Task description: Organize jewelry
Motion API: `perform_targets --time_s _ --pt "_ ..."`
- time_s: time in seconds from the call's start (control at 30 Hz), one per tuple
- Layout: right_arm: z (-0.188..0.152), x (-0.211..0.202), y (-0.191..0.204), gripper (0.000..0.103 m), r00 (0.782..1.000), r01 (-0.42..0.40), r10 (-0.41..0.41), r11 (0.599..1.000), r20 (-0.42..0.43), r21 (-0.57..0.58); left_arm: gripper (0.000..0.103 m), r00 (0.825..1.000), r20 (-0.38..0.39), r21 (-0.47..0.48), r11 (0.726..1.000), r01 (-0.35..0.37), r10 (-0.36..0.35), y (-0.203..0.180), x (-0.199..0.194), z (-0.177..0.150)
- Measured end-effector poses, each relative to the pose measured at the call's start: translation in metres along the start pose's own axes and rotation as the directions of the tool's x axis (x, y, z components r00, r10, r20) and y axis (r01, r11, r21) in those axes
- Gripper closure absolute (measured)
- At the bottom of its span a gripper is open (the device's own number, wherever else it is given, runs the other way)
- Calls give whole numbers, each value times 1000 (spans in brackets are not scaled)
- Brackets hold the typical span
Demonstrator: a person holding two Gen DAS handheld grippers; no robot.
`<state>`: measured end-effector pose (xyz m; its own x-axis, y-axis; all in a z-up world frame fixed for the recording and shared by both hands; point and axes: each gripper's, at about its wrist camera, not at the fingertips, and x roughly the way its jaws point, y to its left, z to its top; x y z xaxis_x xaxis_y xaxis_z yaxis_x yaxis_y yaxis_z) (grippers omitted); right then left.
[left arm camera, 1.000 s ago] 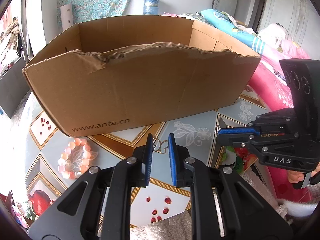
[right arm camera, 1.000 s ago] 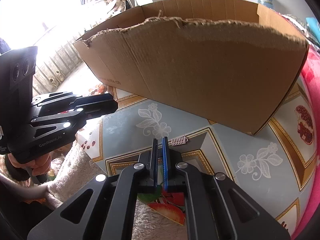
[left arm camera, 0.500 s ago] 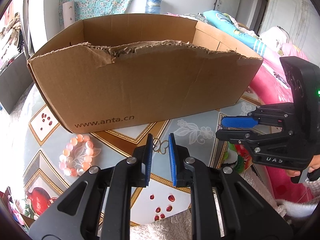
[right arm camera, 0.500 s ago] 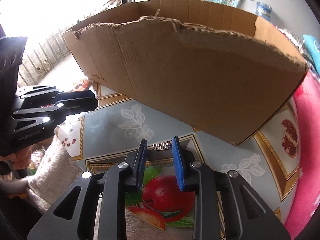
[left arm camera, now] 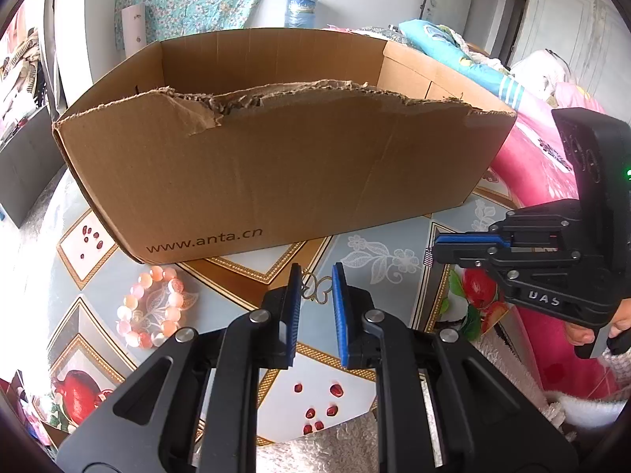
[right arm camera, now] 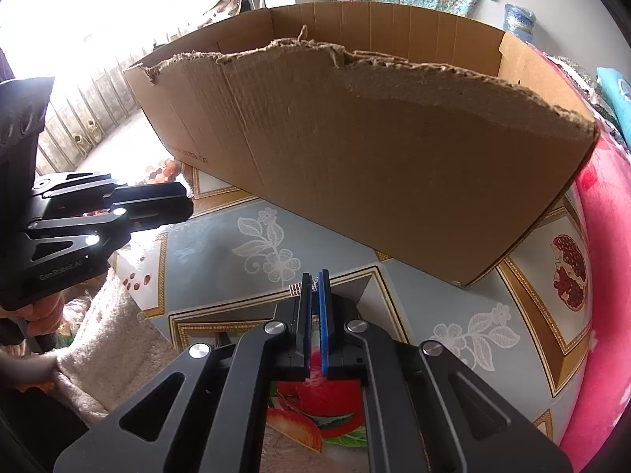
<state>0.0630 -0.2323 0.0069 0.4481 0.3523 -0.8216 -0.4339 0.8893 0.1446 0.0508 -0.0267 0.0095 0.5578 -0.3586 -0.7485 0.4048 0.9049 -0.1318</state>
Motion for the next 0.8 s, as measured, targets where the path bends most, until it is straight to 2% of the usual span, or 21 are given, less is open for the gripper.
perform_targets --time_s 0.13,0.2,0.23,0.33,0.43,0.63,0.73,0.8 --pt "1 -10 -6 94 1000 -21 21 1000 4 16 89 1000 0 -1 1000 -2 2 -1 0 0" --pt "4 -9 -6 78 999 -28 28 1000 -18 9 89 1000 -2 -1 1000 1 -1 -1 0 0" --pt "6 -8 -4 77 999 -17 16 1000 -36 -14 89 1000 -3 1 1000 2 -2 -2 0 0" --pt "13 -4 0 77 995 14 -22 997 -96 -82 90 1000 -3 8 1000 4 -4 -3 -1 0" --pt "18 4 3 77 986 0 -21 992 -168 -122 90 1000 0 0 1000 5 -5 -2 -2 -1" --pt "28 9 5 80 970 -10 -28 988 -243 -154 90 1000 9 -13 1000 11 -11 3 -3 -2" --pt "34 15 10 97 964 -40 -1 988 -268 -150 90 1000 10 -17 1000 16 -16 6 -5 -4" --pt "35 15 11 99 963 -42 -1 988 -271 -151 90 1000 10 -18 1000 20 -19 8 -6 -5"
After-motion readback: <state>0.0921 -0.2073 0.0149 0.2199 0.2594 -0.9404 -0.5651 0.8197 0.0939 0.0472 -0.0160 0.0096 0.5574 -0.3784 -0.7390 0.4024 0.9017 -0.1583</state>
